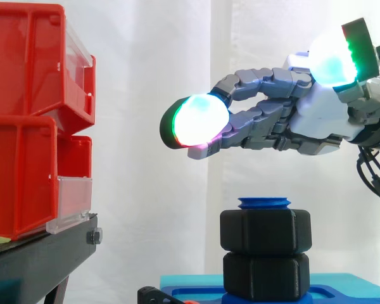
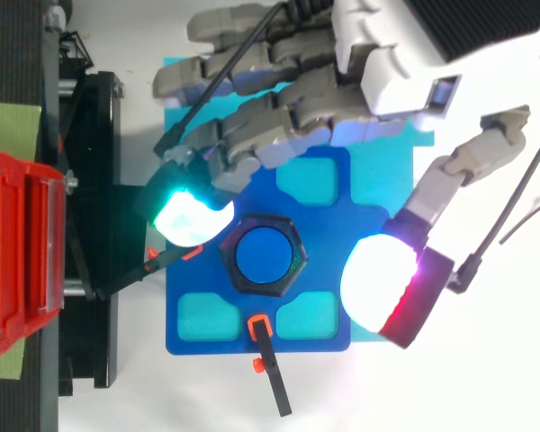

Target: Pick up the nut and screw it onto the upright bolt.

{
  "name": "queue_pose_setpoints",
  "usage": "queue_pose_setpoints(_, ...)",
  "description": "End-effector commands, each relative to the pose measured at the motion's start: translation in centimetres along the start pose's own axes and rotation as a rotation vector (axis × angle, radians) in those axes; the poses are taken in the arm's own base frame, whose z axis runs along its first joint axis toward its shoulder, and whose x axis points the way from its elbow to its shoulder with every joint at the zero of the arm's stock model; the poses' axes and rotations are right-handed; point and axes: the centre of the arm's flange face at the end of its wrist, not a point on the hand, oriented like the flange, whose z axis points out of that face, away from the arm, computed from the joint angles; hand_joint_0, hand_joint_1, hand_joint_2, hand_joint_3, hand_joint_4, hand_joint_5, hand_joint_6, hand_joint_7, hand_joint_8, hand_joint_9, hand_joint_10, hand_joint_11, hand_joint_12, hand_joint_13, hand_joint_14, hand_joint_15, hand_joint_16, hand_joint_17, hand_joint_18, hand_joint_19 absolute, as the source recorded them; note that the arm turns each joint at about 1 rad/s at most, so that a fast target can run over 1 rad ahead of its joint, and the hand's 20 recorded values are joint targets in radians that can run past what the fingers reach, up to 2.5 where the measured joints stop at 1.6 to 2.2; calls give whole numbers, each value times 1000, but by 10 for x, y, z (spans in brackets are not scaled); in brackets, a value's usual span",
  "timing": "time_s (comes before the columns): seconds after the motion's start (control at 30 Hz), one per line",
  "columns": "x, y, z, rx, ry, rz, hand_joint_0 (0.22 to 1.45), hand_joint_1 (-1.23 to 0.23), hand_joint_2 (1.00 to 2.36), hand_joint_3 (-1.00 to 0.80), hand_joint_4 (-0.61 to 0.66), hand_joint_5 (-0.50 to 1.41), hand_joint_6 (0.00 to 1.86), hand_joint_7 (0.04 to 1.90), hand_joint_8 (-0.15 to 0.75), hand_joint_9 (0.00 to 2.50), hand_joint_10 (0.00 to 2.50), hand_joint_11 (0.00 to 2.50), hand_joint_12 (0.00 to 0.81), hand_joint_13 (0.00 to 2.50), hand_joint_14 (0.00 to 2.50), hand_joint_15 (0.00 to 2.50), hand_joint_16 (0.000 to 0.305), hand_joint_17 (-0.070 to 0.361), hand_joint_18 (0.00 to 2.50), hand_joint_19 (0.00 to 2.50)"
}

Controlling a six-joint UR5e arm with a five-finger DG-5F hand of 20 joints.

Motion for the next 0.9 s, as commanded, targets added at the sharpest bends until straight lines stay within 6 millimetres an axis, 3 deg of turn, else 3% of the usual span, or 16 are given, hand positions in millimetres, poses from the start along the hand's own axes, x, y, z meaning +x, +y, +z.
queue_pose_setpoints(0.0, 7, 3, 5, -2, -7, -1, 418, -241, 1000, -500, 179, -202, 501, 629, 247, 389, 0, 0, 300, 153, 0, 0, 33, 75, 0, 0)
queue_pose_setpoints(0.13, 14, 7, 9, 18, -1, -9, 418, -240, 1000, -500, 179, -201, 501, 635, 248, 390, 0, 0, 300, 153, 0, 0, 33, 75, 0, 0)
queue_pose_setpoints(0.17, 33, -1, 12, 26, 20, -3, 417, -240, 1000, -500, 182, -200, 501, 632, 248, 390, 0, 0, 300, 153, 0, 0, 33, 75, 0, 0)
queue_pose_setpoints(0.33, 54, -5, 17, 23, 39, 5, 417, -236, 1000, -500, 180, -200, 501, 632, 249, 392, 0, 0, 301, 155, 0, 0, 33, 75, 0, 0)
queue_pose_setpoints(0.87, 64, 1, 18, 20, 80, -2, 417, -221, 1000, -500, 192, -189, 502, 700, 257, 406, 0, 0, 300, 171, 0, 0, 32, 73, 0, 0)
